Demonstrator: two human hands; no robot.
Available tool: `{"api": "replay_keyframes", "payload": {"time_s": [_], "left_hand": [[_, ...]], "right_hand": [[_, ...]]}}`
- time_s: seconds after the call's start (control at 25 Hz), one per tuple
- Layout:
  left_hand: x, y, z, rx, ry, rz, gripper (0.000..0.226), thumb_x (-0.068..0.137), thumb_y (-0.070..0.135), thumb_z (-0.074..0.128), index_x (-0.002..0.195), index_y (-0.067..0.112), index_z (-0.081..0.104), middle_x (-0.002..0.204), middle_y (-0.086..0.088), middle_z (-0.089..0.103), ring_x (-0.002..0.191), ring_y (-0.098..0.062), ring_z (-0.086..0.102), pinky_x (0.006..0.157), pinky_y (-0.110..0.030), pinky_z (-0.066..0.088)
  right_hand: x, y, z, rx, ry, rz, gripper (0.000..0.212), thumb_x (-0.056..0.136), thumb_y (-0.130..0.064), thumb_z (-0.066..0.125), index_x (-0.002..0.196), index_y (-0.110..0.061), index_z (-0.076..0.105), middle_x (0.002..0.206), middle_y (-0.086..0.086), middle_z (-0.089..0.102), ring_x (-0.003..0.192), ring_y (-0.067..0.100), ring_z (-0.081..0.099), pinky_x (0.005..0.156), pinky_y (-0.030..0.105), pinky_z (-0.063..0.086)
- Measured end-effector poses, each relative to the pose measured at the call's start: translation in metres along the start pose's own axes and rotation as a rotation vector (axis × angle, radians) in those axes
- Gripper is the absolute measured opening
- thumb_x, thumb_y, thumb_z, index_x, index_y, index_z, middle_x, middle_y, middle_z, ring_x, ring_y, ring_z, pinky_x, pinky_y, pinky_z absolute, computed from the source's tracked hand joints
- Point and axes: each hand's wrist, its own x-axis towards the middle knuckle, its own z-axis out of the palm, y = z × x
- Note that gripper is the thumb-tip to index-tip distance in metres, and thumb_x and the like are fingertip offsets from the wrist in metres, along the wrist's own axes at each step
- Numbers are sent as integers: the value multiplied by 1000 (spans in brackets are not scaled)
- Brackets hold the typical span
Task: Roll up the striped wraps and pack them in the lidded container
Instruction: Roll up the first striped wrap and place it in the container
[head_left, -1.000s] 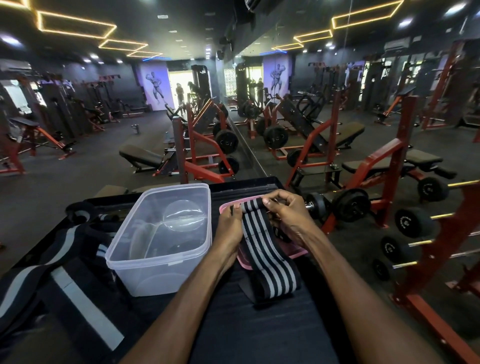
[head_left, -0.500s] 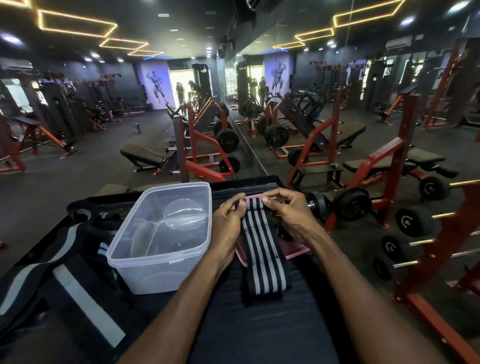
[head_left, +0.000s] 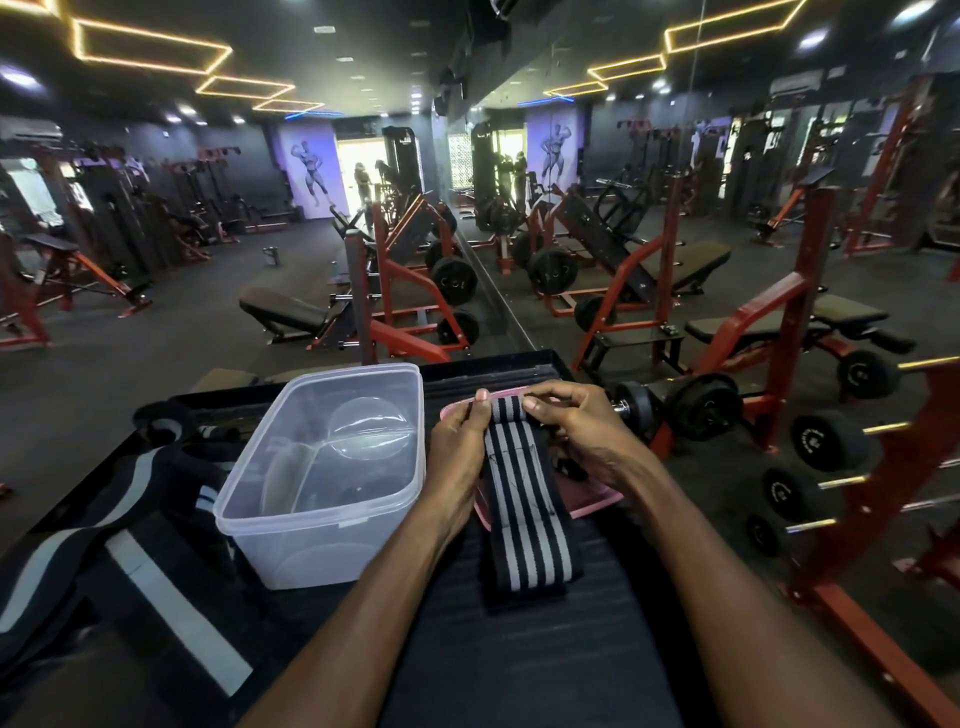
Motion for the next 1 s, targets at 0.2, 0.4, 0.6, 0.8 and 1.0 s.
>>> {"api": "replay_keyframes", "payload": {"time_s": [0.2, 0.4, 0.6, 0.8, 1.0], "left_hand": [[-2, 1, -1, 32, 21, 122, 15, 96, 16, 62, 99, 20, 75, 103, -5, 77, 102, -24, 71, 100, -49, 53], [-5, 3, 2, 38, -22, 66, 18, 93, 14, 66, 99, 29, 72, 111, -6, 73, 104, -21, 70, 99, -45, 54], [-5, 0, -1, 55, -12, 86, 14, 93, 11, 66, 96, 24, 71, 101, -1, 77, 99, -17, 73, 97, -40, 55], [-5, 2, 1, -5, -9, 95, 27, 91, -2, 63, 101, 21, 71, 109, -9, 74, 101, -19, 71, 92, -31, 56], [-2, 2, 0, -13, 6, 10, 11, 88, 27, 72, 97, 22, 75, 106, -5, 76, 103, -21, 71, 99, -45, 54]], "right_hand": [[1, 2, 0, -12, -19, 34, 12, 91, -15, 69, 99, -10, 75, 86, 10, 74, 72, 24, 71, 64, 39, 60], [4, 6, -3, -64, 11, -66, 16, 86, -1, 71, 95, -12, 75, 98, 12, 74, 93, 25, 71, 80, 35, 59], [4, 2, -1, -66, -4, -16, 18, 87, -7, 72, 105, -7, 70, 77, -2, 71, 62, 5, 64, 56, 25, 52], [5, 3, 1, 4, -22, 36, 13, 94, -13, 65, 101, -5, 72, 85, 5, 73, 81, 17, 70, 74, 30, 58], [4, 3, -1, -41, -47, -25, 16, 90, 1, 64, 100, -7, 74, 96, 8, 75, 92, 18, 71, 85, 30, 57]]}}
